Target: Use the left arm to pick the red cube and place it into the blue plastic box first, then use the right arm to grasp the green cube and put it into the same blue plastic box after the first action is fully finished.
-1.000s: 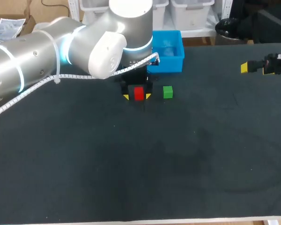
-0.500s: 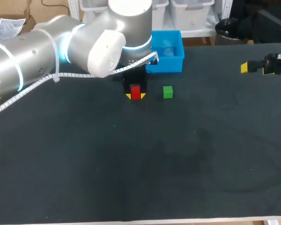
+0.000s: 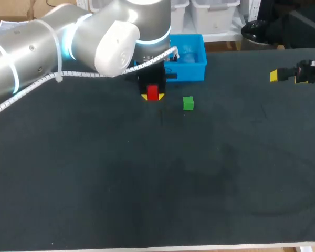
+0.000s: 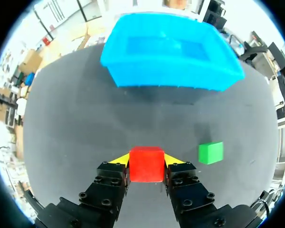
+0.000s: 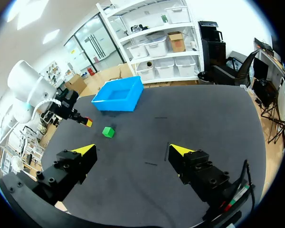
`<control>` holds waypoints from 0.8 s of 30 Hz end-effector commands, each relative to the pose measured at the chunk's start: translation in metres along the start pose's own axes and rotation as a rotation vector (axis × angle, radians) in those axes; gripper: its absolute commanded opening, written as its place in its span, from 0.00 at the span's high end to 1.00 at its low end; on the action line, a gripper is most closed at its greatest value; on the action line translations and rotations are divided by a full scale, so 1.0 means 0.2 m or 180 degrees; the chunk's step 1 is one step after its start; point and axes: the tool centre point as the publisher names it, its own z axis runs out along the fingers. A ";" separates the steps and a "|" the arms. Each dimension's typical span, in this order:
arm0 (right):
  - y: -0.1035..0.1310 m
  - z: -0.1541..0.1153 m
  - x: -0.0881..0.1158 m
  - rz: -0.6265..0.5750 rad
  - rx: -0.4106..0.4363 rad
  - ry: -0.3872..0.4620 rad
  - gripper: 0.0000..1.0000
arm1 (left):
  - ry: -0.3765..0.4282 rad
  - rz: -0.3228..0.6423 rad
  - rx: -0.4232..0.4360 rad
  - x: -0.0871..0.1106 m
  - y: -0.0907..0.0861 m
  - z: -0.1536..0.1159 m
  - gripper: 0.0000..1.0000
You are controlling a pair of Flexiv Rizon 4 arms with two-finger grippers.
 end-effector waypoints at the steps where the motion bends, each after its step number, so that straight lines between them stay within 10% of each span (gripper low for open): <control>1: 0.00 0.00 0.00 0.0001 0.0004 0.0001 0.00 | -0.0114 0.0016 0.0093 0.00 0.02 -0.07 1.00; 24: 0.00 0.00 0.00 0.0001 0.0004 0.0001 0.00 | -0.0594 -0.0116 0.0314 -0.39 0.02 -0.16 1.00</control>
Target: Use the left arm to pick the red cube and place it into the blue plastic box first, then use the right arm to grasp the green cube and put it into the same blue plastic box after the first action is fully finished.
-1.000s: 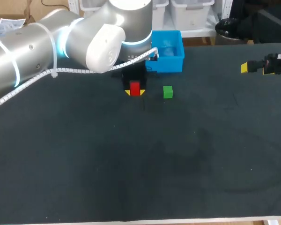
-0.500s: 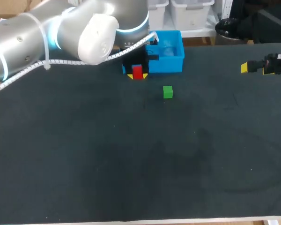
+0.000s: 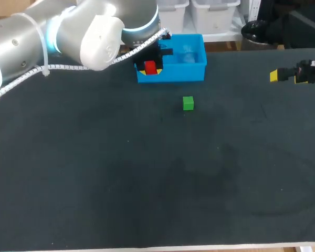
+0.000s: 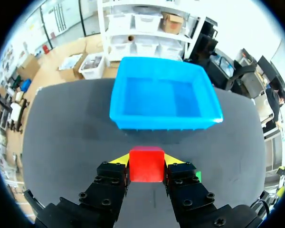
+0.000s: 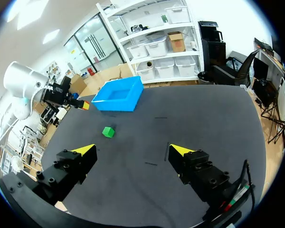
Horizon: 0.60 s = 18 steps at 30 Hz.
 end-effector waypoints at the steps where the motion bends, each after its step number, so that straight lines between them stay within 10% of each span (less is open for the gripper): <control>1: 0.00 0.00 0.00 0.0001 0.0004 0.0001 0.00 | 0.0000 -0.0017 0.0048 -0.09 -0.01 0.04 1.00; 18: 0.00 0.00 0.00 0.0001 0.0004 0.0001 0.00 | -0.0285 -0.0034 0.0176 -0.37 -0.09 0.01 1.00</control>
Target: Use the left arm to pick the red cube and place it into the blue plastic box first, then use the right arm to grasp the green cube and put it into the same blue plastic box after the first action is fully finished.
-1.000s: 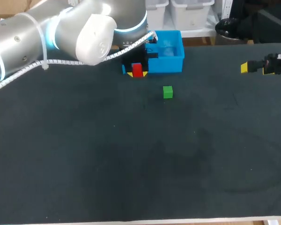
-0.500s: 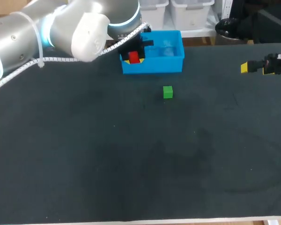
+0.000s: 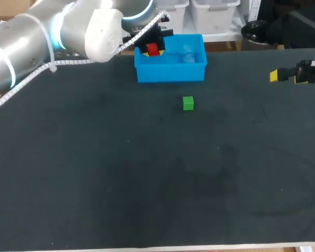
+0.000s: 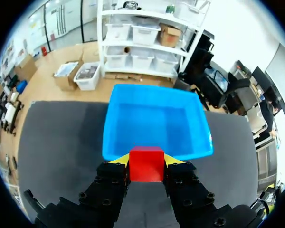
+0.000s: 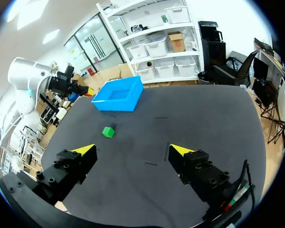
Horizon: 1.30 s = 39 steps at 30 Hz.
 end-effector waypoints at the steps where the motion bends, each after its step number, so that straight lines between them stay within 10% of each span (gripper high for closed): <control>1: 0.00 0.00 0.00 0.0001 0.0004 0.0001 0.00 | 0.0015 0.0018 -0.0020 -0.08 -0.04 0.02 1.00; 34: 0.00 0.00 0.00 0.0001 0.0004 0.0001 0.00 | 0.0031 -0.0324 0.0394 -0.24 -0.02 0.20 1.00; 37: 0.00 0.00 0.00 0.0001 0.0004 0.0001 0.00 | 0.0031 -0.0332 0.0388 -0.24 -0.02 0.21 0.69; 38: 0.00 0.00 0.00 0.0001 0.0004 0.0001 0.00 | 0.0030 -0.0334 0.0387 -0.24 -0.02 0.21 0.10; 39: 0.00 0.00 0.00 0.0001 0.0004 0.0001 0.00 | 0.0031 -0.0335 0.0382 -0.24 -0.02 0.21 0.00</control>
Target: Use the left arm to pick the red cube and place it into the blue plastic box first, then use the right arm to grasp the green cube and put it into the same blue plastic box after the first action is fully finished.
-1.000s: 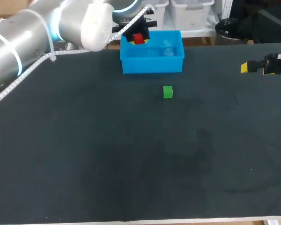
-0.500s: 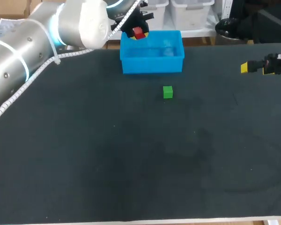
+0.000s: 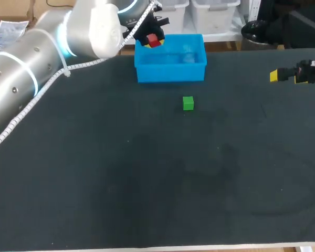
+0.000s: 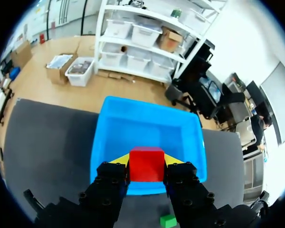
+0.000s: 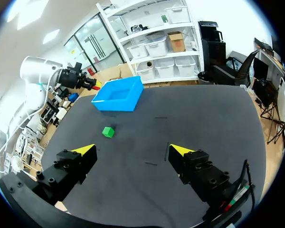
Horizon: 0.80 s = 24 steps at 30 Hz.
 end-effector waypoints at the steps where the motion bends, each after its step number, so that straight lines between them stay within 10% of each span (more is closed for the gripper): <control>1: 0.00 0.00 0.00 0.0001 0.0004 0.0001 0.00 | 0.0032 0.0002 -0.0009 -0.04 -0.02 0.04 0.00; 24: 0.00 0.00 0.00 0.0001 0.0004 0.0001 0.00 | 0.0016 0.0433 -0.0042 0.30 0.11 -0.14 0.00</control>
